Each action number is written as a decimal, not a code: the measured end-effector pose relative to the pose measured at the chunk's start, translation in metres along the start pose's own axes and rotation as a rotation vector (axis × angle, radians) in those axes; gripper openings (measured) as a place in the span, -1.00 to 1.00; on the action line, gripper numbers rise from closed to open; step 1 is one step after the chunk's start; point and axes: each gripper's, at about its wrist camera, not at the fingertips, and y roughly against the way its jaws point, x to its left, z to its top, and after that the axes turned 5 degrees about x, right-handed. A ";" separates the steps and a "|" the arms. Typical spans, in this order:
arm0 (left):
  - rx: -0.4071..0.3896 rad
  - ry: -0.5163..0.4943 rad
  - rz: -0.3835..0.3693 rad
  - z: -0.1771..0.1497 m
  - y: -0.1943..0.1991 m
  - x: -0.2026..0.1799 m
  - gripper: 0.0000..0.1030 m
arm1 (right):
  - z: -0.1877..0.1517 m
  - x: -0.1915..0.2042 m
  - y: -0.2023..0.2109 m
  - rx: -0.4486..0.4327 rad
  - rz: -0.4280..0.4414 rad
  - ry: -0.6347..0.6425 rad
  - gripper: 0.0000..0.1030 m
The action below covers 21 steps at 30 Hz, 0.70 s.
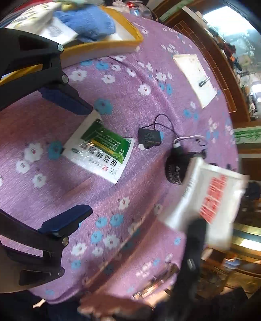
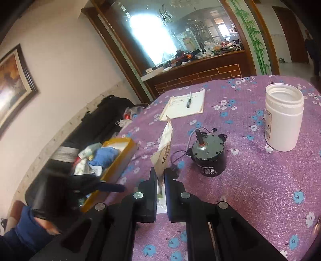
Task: Organize soft objects
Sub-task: 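Grasp the green medicine sachet with the left gripper while the right gripper grasps the white red-print pouch, then hold the green sachet and white pouch raised above the table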
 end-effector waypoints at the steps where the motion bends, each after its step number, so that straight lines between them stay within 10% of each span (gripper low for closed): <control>1: 0.010 -0.010 0.022 0.002 -0.004 -0.002 0.75 | 0.001 0.002 0.003 -0.010 0.004 0.004 -0.85; 9: 0.038 -0.044 0.072 0.014 -0.033 0.001 0.77 | -0.001 0.003 0.011 -0.028 0.019 -0.009 -0.85; 14: -0.019 0.048 0.016 0.005 -0.030 0.002 0.04 | -0.002 0.002 0.007 -0.008 0.010 -0.013 -0.85; 21: -0.068 0.175 0.056 -0.037 -0.013 -0.030 0.00 | -0.007 0.002 -0.005 0.047 -0.021 -0.010 -0.85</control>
